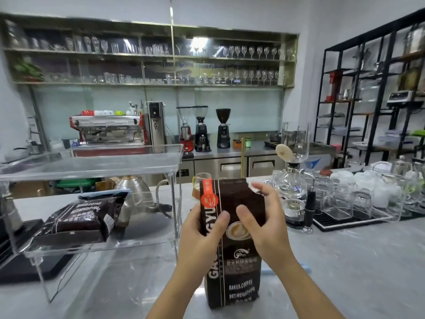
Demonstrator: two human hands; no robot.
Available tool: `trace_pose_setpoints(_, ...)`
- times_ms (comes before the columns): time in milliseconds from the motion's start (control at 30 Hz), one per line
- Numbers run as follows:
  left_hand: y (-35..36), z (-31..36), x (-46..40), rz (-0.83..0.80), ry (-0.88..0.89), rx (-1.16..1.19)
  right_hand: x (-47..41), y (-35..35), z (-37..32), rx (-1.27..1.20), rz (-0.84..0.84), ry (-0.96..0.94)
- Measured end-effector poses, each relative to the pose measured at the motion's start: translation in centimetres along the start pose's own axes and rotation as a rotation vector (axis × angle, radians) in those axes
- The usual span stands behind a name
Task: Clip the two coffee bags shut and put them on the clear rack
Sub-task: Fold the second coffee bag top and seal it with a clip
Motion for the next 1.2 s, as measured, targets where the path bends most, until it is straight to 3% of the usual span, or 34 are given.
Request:
trace_pose_setpoints(167, -0.8, -0.7, -0.8, 0.055, -0.015, 0.040, 0.2, -0.6, 2.4, -0.052, -0.101, 0.192)
trace_pose_setpoints(433, 0.0, -0.8, -1.5, -0.067, 0.008, -0.033, 1.3, -2.1, 4.0, -0.068, 0.018, 0.240)
trace_pose_setpoints(700, 0.5, -0.3, -2.4, -0.112, -0.019, -0.019, -3.3, -1.3, 1.6, 0.190, -0.379, 0.400)
trace_pose_setpoints(833, 0.5, -0.3, -2.5, -0.147, -0.075, 0.022, -4.1, -1.0, 1.7, 0.162, -0.331, 0.367)
trace_pose_setpoints(1033, -0.5, -1.3, -2.9, -0.011, -0.095, 0.015, -4.5, -1.0, 3.0, 0.106, -0.275, 0.428)
trace_pose_setpoints(1200, 0.0, -1.5, -2.3, -0.015, -0.158, 0.128, -4.4, -0.9, 3.2, 0.074, -0.267, 0.466)
Point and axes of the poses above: each hand's wrist, its own x-axis away from the middle knuckle, its own y-axis out of the palm, z = x × y, the point moved 7 cm from there along -x, towards the middle knuckle, and after that the axes turned 15 degrees about -x, right-handed, at the moved point
